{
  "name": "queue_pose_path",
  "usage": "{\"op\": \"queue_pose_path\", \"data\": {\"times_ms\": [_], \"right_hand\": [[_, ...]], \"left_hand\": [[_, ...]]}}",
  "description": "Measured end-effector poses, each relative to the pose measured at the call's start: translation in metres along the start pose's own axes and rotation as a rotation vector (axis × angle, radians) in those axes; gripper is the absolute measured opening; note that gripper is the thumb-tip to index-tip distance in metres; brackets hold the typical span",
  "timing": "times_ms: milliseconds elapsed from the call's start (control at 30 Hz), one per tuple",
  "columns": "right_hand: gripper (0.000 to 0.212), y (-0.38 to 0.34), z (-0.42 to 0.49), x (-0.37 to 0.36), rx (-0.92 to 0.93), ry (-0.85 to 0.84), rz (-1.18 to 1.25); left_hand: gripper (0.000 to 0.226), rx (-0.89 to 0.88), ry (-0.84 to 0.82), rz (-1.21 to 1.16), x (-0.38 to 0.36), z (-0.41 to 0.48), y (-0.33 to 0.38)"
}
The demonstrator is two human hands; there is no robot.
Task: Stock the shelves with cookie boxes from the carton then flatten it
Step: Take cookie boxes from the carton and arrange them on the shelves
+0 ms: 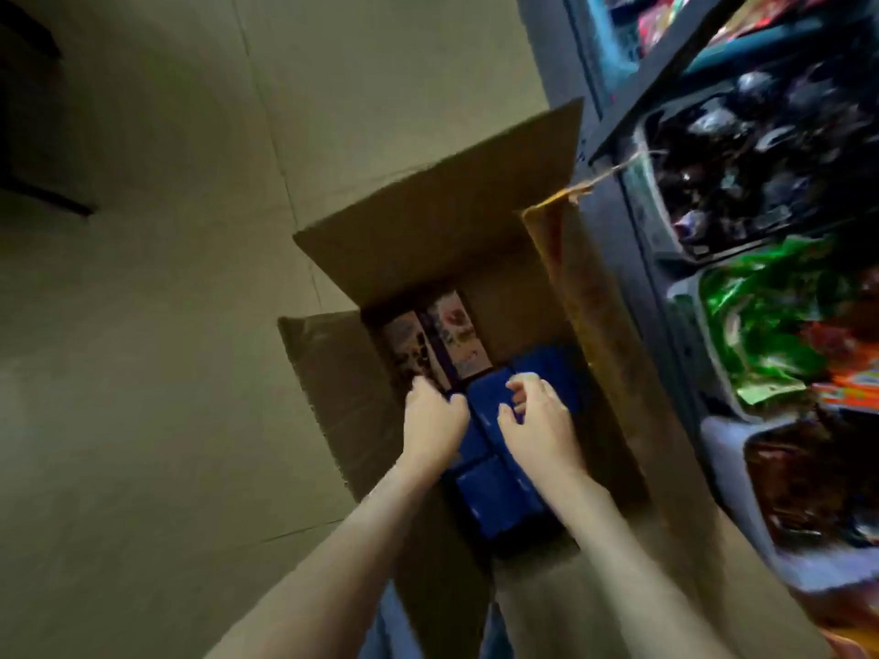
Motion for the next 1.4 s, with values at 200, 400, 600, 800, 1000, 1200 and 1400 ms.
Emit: {"op": "queue_pose_path", "data": {"times_ms": [200,400,600,800,1000,1200,1400], "right_hand": [[0.028,0.037,0.078,-0.054,-0.047,-0.096,-0.006],[0.033,0.061,0.118,-0.069,-0.079,-0.118,-0.027],[0.029,0.041,0.105,-0.054,-0.001,-0.070,-0.015],[0.028,-0.011,0.052,-0.003,0.000,-0.023,0.078],[0.034,-0.083,-0.041,0.089,0.092,0.059,0.192],[0.040,-0.147,-0.164,0.196,0.205,0.188,0.157],[0.050,-0.188,-0.304,0.288,0.275,0.215,0.421]], "left_hand": [[0.081,0.273,0.108,-0.156,-0.030,0.124,-0.023],[0.092,0.300,0.205,-0.045,-0.049,0.167,-0.033],[0.054,0.249,0.295,-0.164,-0.034,0.137,-0.021],[0.037,0.181,0.269,-0.318,0.005,0.041,0.014],[0.016,-0.081,0.182,-0.532,0.046,-0.113,0.086],[0.015,-0.390,0.079,-0.525,0.064,-0.280,0.160],[0.016,-0.742,0.080,-0.426,0.082,-0.438,0.221]]}}
Point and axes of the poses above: each hand's wrist, its own z-axis towards the middle knuckle, its own x-axis out of the back of the hand, y = z × x, the point moved 4 cm from there along z, towards the middle knuckle, and after that the axes turned 9 degrees about -y, right-handed, at the moved point
